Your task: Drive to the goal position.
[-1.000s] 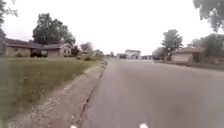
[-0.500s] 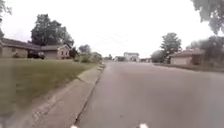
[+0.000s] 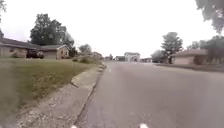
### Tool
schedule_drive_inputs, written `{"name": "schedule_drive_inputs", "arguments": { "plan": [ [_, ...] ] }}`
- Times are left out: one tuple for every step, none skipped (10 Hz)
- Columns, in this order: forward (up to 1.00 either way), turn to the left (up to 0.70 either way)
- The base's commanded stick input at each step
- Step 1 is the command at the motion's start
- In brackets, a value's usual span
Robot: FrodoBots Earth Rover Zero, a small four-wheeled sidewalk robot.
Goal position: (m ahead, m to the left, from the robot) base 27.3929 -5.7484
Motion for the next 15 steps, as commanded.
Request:
{"name": "schedule_drive_inputs", "arguments": {
  "plan": [
    [1.0, 0.0],
    [1.0, 0.0],
    [1.0, 0.0],
    [1.0, 0.0],
    [1.0, 0.0],
    [1.0, 0.0],
    [1.0, 0.0],
    [1.0, 0.0],
    [1.0, 0.0],
    [1.0, 0.0],
    [1.0, 0.0],
    [1.0, 0.0],
    [1.0, 0.0],
    [1.0, 0.0],
    [1.0, 0.0]
  ]
}}
